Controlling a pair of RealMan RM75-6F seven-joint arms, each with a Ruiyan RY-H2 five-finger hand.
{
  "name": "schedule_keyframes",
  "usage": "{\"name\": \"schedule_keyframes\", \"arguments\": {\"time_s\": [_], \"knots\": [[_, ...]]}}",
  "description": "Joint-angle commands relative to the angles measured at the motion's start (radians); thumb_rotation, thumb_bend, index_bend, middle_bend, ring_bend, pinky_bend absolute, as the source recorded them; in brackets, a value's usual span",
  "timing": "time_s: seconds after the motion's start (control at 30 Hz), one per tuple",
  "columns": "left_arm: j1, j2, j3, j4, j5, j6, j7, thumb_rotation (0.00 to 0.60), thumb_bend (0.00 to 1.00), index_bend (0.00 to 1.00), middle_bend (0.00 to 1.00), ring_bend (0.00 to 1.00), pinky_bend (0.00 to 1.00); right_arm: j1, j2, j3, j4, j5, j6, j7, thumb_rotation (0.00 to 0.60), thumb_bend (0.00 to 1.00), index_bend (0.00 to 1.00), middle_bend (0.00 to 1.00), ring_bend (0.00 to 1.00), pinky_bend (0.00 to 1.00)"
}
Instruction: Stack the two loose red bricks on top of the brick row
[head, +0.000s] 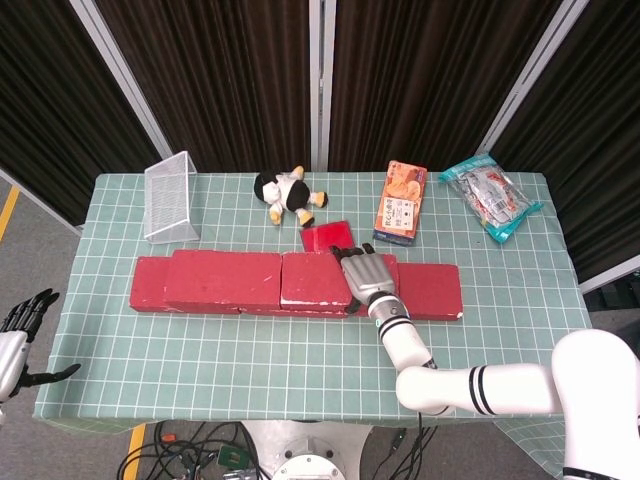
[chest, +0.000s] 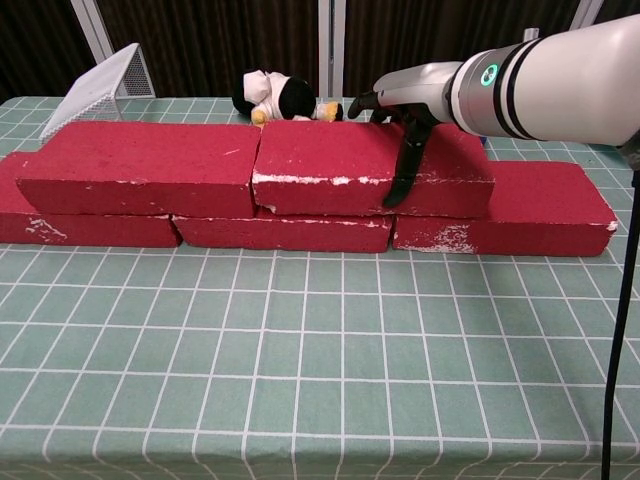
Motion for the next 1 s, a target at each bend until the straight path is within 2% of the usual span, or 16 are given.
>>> {"name": "schedule_keyframes", "arguments": {"time_s": [0.03, 1.0], "knots": [[0.0, 0.0, 0.0, 0.0, -0.001, 0.0, -0.001, 0.6, 0.0, 0.04, 0.0, 0.0, 0.0, 0.0, -0.001, 0.0, 0.001, 0.002, 0.001, -0.002, 0.6, 0.09, 0.01, 0.22, 0.17, 0.04], [0.005, -0.008, 0.004, 0.015, 0.0, -0.005, -0.023, 0.6, 0.0, 0.04, 0.0, 0.0, 0.0, 0.005, -0.026, 0.006, 0.022, 0.02, -0.006, -0.025, 0.6, 0.09, 0.0, 0.21, 0.17, 0.02]]}}
